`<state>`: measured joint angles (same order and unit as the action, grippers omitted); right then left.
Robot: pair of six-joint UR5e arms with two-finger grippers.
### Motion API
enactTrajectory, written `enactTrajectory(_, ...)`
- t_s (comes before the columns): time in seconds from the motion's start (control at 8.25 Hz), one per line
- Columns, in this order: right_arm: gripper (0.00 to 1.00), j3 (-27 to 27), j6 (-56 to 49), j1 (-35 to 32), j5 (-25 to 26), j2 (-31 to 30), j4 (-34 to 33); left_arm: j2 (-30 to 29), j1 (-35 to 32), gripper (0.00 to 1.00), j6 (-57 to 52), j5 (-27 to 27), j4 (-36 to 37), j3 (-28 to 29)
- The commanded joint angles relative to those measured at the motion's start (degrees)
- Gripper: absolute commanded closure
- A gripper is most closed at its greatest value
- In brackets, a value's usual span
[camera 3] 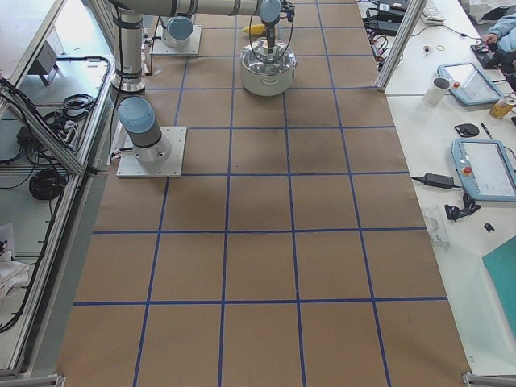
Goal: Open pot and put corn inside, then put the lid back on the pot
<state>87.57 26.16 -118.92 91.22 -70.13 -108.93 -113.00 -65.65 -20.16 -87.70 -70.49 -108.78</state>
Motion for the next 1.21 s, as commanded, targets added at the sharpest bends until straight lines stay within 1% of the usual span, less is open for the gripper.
enactTrajectory(0.0,1.0,-0.82,-1.37,0.09,-2.09,0.08,-1.02,1.81,0.0,1.0,0.81,-0.1,-3.23,0.32)
enactTrajectory(0.12,1.0,-1.26,-1.46,0.27,-2.09,-0.35,-1.02,3.56,0.0,1.0,2.47,-0.62,-4.2,0.24)
enactTrajectory(0.24,1.0,-2.48,-2.33,1.14,-2.09,-1.31,-1.02,6.53,0.0,1.0,4.49,-0.71,-7.43,0.5)
enactTrajectory(0.36,1.0,-3.19,-6.61,3.67,-2.01,-3.41,-0.15,10.04,0.0,1.0,7.04,-0.89,-9.55,1.63)
enactTrajectory(0.48,1.0,-3.11,-11.7,7.44,-2.09,-5.26,2.82,13.47,-0.44,1.0,8.63,-2.89,-12.36,3.82)
enactTrajectory(0.61,1.0,-3.11,-17.84,12.18,-1.92,-7.11,5.63,16.64,-1.57,1.0,11.17,-3.26,-15.09,6.88)
enactTrajectory(0.73,1.0,-3.02,-22.68,16.83,-2.09,-8.52,7.92,19.11,-3.15,1.0,11.02,-2.92,-15.63,8.48)
enactTrajectory(0.85,1.0,-3.02,-28.82,21.23,-2.09,-9.14,9.86,19.83,-6.56,1.0,11.63,-2.48,-15.29,8.85)
enactTrajectory(0.97,1.0,-2.93,-33.58,24.84,-2.96,-9.23,11.45,19.92,-11.38,1.0,14.76,-2.56,-14.77,8.94)
enactTrajectory(1.09,1.0,-2.85,-36.07,27.32,-3.15,-9.76,11.81,20.36,-16.39,1.0,20.02,-2.39,-12.76,8.94)
